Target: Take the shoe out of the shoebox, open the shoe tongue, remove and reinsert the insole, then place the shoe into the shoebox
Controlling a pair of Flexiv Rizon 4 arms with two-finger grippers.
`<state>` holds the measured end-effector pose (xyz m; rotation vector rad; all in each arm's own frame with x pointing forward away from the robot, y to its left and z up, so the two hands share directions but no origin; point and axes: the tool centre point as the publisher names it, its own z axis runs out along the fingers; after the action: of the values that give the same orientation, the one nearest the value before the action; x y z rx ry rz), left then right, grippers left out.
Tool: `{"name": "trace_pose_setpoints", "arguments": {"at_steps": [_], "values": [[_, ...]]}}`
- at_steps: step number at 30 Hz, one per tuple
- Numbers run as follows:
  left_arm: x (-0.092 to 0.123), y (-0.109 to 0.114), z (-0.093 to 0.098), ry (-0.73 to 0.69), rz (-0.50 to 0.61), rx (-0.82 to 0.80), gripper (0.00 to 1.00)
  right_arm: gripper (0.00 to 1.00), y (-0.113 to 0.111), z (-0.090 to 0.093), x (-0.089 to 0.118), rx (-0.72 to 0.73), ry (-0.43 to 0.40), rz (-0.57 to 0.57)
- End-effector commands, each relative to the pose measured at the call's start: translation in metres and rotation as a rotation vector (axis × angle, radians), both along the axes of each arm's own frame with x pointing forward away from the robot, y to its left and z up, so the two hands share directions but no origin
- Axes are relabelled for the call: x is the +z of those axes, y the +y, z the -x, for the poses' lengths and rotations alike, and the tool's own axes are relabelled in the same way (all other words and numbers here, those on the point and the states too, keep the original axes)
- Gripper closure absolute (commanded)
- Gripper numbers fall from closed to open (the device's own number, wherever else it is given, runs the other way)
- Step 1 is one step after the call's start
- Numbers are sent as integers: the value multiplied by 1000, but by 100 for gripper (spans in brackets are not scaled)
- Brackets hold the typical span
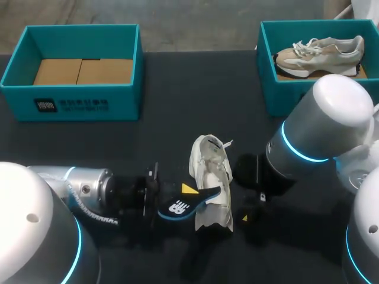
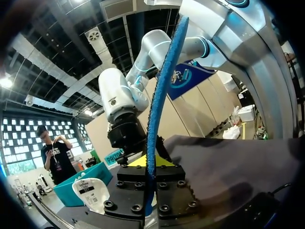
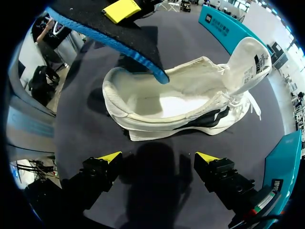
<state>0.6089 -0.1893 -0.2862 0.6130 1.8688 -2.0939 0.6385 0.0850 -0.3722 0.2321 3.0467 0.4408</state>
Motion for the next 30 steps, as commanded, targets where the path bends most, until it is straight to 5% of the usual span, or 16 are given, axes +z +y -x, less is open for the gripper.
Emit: {"name": "trace_pose_setpoints", "arguments": {"at_steps": [1,19,30], "values": [[-4,-3,-5,0,-13,-1,100,0,1,1,-2,0,-1,-1],[-15,-6,-18,5,-57,-28,100,0,1,1,-2,0,-1,-1],[15,-3,1,-21,-12,-80,100,0,1,1,-2,0,-1,-1]]}}
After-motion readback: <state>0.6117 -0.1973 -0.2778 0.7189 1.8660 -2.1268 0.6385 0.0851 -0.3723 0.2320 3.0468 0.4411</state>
